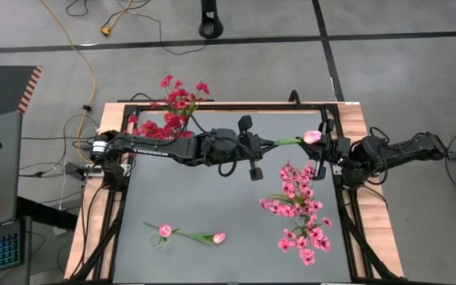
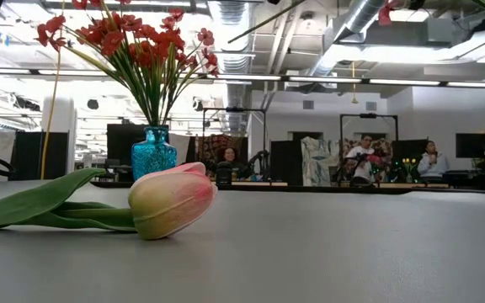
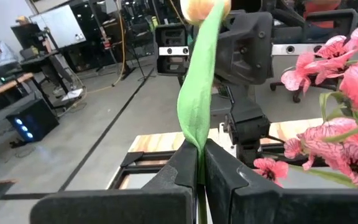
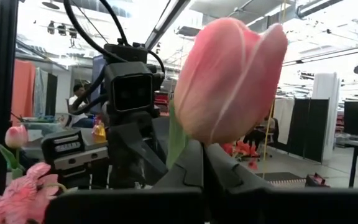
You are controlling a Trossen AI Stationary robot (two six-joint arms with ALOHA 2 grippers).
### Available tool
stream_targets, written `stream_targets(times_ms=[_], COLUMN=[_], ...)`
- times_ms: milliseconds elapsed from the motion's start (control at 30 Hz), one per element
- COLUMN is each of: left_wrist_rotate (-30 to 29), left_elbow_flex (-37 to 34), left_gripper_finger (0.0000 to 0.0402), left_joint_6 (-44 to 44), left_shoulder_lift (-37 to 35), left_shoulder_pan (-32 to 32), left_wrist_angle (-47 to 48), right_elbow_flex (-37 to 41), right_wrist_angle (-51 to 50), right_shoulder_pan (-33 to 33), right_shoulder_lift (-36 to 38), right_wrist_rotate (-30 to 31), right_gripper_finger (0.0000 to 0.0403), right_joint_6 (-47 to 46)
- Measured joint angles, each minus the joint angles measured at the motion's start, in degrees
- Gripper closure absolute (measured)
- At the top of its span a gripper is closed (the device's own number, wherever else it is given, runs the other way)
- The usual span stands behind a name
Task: Sort flowers into vase by color
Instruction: Put the top pink tulip into the transparent vase
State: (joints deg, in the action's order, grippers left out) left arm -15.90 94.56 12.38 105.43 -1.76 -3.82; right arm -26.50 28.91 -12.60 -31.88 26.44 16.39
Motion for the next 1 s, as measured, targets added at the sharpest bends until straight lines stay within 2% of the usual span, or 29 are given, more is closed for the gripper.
stream_targets(times_ms=[200, 400, 733, 1000], left_wrist_rotate=[0.0, 0.1, 0.3, 0.5], left_elbow_flex=[0.0, 0.0, 0.0, 0.0], left_gripper_finger=[0.0361, 0.0315, 0.0309, 0.0308], left_joint_6=[-2.1, -2.3, -2.3, -2.3], left_shoulder_lift=[0.0, 0.0, 0.0, 0.0], left_shoulder_pan=[0.0, -0.1, -0.1, -0.1], left_wrist_angle=[2.5, 4.9, 5.3, 11.2], right_elbow_flex=[0.0, 0.0, 0.0, 0.0], right_wrist_angle=[0.1, 0.1, -0.1, -2.3], right_shoulder_pan=[0.0, 0.0, 0.0, 0.0], right_shoulder_lift=[0.0, 0.1, 0.1, 0.1], right_wrist_rotate=[0.3, 0.4, 0.4, 0.4], right_gripper_finger=[0.0373, 0.0384, 0.0384, 0.0383], right_joint_6=[0.0, 0.1, 0.1, -0.6])
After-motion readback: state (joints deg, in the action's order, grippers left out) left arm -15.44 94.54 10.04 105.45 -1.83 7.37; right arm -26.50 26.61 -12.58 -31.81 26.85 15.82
